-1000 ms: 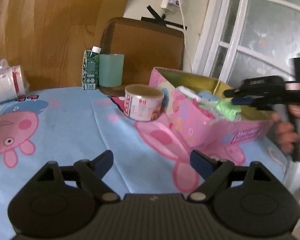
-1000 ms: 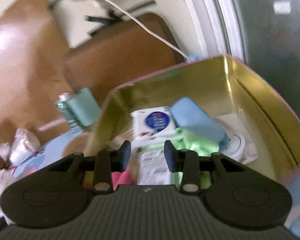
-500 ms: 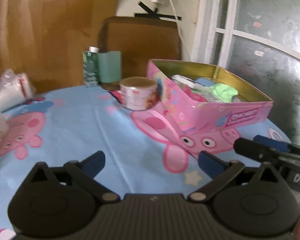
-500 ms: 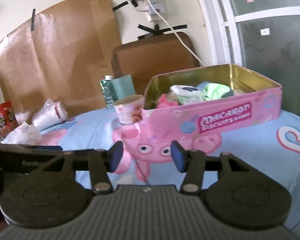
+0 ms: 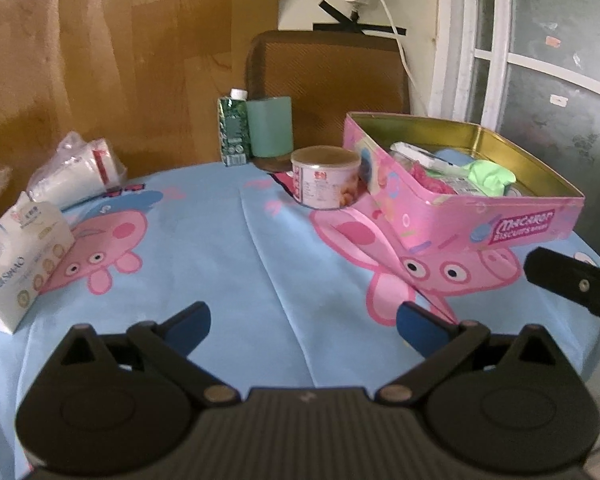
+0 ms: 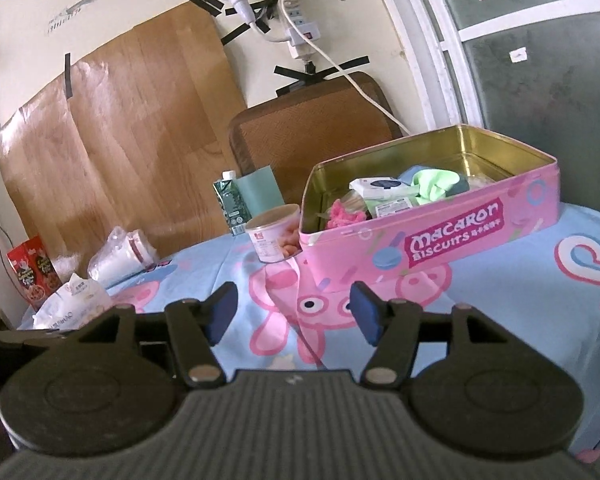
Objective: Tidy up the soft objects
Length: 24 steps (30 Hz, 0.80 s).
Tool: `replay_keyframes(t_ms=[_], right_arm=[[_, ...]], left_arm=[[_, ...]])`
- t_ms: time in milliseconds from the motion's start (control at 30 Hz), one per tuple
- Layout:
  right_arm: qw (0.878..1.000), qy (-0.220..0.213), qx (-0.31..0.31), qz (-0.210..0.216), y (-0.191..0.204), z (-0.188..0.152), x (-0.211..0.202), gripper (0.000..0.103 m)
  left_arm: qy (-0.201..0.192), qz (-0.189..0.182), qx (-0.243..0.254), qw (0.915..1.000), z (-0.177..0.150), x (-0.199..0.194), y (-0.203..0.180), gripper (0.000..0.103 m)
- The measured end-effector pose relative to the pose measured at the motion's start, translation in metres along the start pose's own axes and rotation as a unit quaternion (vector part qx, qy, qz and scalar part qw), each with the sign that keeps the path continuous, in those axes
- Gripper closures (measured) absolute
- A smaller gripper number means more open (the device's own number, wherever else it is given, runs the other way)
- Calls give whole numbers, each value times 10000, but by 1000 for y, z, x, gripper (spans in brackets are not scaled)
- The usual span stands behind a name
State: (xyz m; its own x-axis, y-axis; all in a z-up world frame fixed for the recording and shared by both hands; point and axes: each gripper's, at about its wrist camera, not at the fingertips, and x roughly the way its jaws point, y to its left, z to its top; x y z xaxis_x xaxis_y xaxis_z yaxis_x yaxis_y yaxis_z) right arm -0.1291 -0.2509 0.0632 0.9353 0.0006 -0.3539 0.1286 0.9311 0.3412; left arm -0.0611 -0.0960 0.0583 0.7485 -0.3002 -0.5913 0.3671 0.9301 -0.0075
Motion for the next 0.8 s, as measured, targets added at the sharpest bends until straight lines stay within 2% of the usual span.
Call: replay_keyframes(t_ms=[167, 500, 633, 800], right_arm=[[9999, -37, 83, 41, -10, -1, -1, 38], [9987, -29, 496, 102, -55, 2, 0, 37], [9980, -82, 624, 62, -69, 3, -1, 37], [9965, -47, 829, 12, -87, 3, 1, 37]], left_arm=[[-174, 260, 238, 9992, 3, -2, -10, 0], [123, 247, 548, 9981, 8, 13, -40, 0], [156, 384, 788, 9960, 9, 19, -57, 0], [230, 297, 932, 9949, 11, 26, -71, 0]])
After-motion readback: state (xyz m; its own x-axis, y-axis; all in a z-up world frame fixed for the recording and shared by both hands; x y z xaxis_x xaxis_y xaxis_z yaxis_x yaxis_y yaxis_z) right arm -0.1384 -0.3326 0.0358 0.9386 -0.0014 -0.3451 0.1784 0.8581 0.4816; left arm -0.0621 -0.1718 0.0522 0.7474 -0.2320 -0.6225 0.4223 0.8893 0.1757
